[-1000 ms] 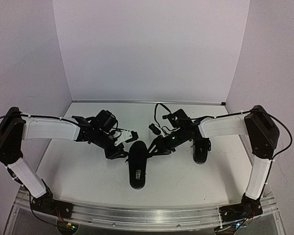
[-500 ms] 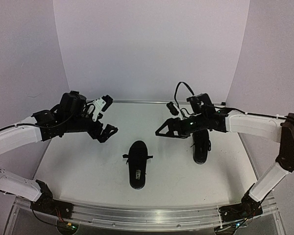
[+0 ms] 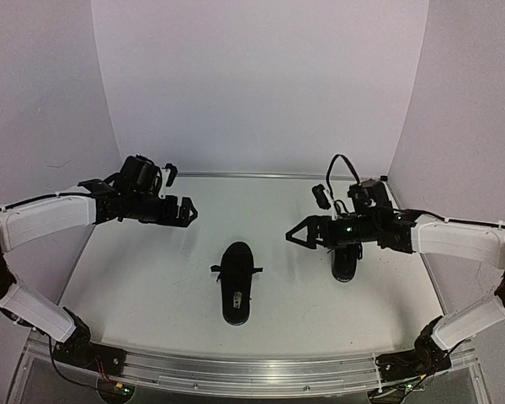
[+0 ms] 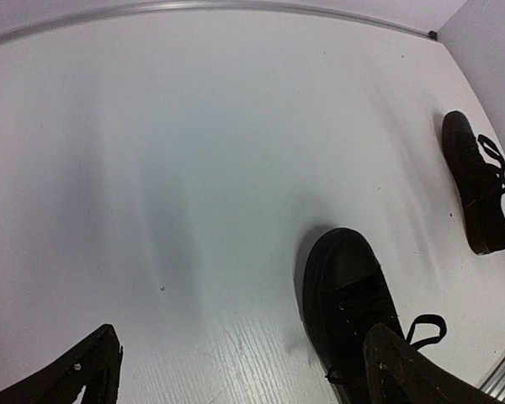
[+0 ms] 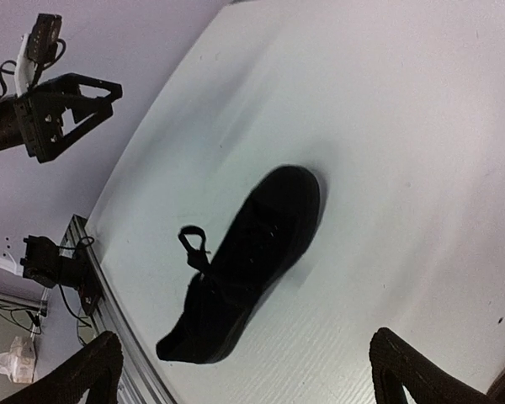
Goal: Tie the shoes
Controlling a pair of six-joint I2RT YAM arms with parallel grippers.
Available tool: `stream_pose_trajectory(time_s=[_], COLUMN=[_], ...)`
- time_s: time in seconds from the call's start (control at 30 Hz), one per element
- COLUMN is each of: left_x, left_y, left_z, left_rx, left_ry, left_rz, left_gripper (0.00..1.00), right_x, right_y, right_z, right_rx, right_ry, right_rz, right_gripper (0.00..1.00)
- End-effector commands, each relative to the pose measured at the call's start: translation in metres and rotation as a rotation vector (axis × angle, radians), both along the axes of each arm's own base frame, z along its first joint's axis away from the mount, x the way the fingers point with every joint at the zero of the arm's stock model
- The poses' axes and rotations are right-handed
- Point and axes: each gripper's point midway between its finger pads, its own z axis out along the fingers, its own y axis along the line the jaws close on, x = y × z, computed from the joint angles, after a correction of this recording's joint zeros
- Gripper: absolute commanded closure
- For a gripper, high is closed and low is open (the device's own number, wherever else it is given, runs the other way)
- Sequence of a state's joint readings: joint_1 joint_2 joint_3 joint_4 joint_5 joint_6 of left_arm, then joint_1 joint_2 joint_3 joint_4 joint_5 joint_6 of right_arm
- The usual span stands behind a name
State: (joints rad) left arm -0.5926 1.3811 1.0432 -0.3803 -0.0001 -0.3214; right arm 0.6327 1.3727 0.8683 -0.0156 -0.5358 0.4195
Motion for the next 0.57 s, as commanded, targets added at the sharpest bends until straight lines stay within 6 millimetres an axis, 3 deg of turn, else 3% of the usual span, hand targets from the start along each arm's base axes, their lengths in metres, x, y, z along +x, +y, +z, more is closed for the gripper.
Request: stream_pose_trajectory(time_s=[0.0,0.13,0.3,0.53], left_x=[-0.009,-0.015,-0.016,-0.011], left_y=[0.0,0.0,0.008,0.013], left_z=[-0.041,-0.058,-0.075,-0.066], left_rx=[-0.097,-0.132,-0.087,-0.065], left_ry=[0.12,0.149,0.172,0.127], left_rz=[0.089,0.107,0.144,0.153], left_gripper=[0.0,0.0,0.0,0.0], right_x=[-0.008,-0.008,-0.003,0.0], right_y=[-0.001,-0.001,0.004,0.005], right_z=[-0.043,-0.066,-0.073,-0.067], right_rx=[0.019,0.006,-0.002,0.004], right_ry=[0.096,0.13,0.143,0.129], right_rz=[-0.009,-0.019,-0.009,-0.009], right_gripper=[0.02,0.02,0.02,0.02])
